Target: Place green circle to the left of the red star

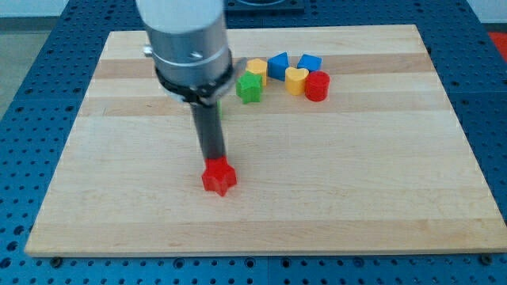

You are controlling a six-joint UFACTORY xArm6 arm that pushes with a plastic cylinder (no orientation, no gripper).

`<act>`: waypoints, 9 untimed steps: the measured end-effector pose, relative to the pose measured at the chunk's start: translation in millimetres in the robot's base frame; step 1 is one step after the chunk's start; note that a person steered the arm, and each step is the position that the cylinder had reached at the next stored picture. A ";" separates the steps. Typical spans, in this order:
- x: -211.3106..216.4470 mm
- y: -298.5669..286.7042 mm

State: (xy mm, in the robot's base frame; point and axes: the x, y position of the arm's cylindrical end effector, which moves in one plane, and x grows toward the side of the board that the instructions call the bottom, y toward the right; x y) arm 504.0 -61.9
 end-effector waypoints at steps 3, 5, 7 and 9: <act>-32.0 40.2; -113.2 63.1; -133.0 8.0; -84.3 -24.0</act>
State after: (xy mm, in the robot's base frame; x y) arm 419.7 -85.9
